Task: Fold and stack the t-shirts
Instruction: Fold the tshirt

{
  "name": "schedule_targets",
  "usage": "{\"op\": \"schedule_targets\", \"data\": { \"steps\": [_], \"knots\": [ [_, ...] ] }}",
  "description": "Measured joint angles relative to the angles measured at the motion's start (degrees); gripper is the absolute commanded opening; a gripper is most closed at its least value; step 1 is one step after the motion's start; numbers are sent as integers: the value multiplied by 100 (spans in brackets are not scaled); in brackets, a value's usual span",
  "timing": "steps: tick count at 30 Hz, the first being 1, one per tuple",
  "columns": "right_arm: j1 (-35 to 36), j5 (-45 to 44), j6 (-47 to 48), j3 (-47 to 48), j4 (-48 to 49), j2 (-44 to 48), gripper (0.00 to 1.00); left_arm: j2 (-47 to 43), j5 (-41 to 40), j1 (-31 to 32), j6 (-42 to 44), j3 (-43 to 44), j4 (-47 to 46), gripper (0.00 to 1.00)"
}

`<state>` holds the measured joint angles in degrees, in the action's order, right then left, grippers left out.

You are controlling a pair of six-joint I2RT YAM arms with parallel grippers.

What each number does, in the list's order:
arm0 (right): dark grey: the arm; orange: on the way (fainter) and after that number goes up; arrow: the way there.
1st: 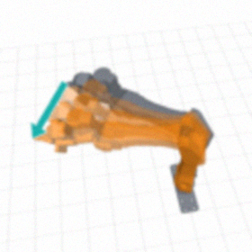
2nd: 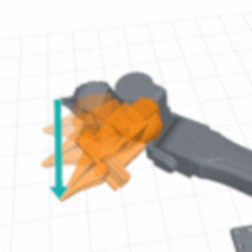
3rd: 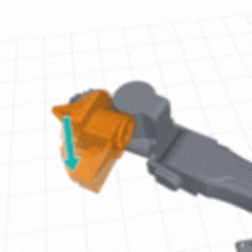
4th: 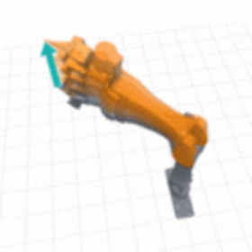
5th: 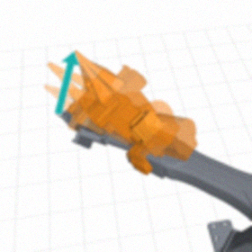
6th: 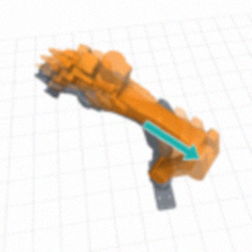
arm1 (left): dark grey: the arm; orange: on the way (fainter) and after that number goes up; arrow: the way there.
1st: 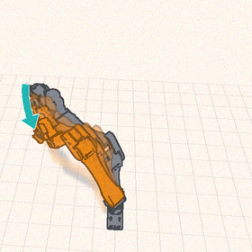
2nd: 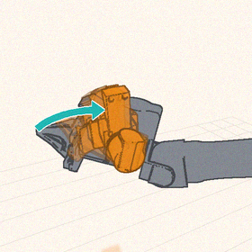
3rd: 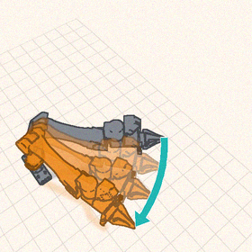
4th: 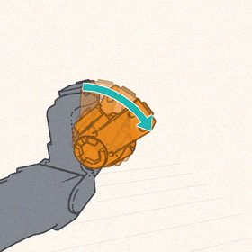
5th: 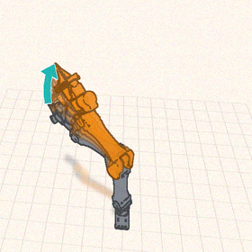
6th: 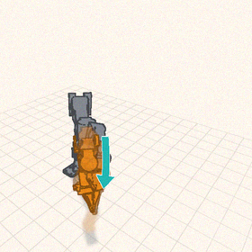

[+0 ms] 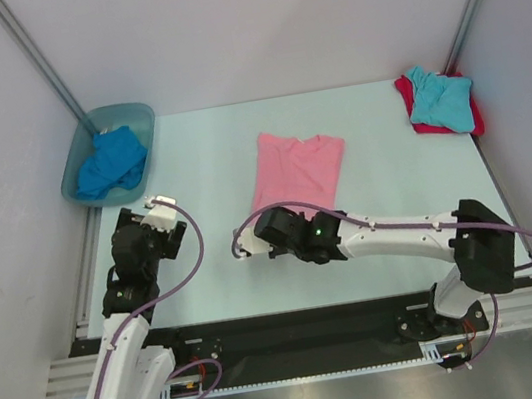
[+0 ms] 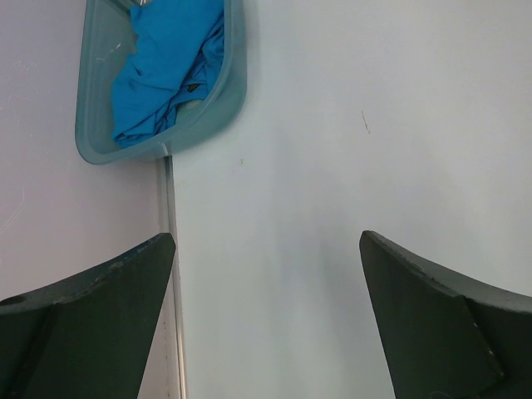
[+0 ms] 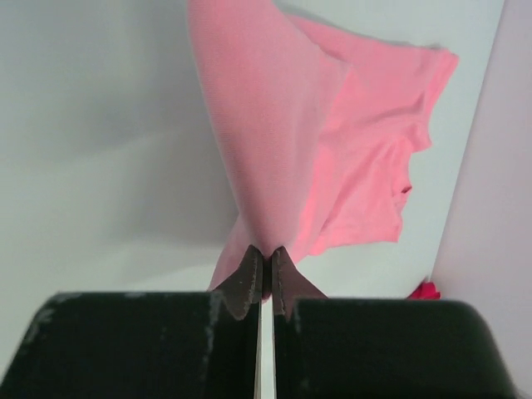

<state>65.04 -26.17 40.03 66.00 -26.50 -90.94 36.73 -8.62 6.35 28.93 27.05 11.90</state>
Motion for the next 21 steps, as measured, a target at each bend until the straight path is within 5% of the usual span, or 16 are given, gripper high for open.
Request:
{"op": "schedule_targets", "data": {
  "steps": [7, 21],
  "knots": [
    [9, 2, 219, 90, 92, 326, 0, 0, 0, 0, 0, 0, 0, 100],
    [-1716, -380, 1519, 90, 2406, -817, 0, 4, 0, 0, 2, 0, -2, 100]
  ]
}}
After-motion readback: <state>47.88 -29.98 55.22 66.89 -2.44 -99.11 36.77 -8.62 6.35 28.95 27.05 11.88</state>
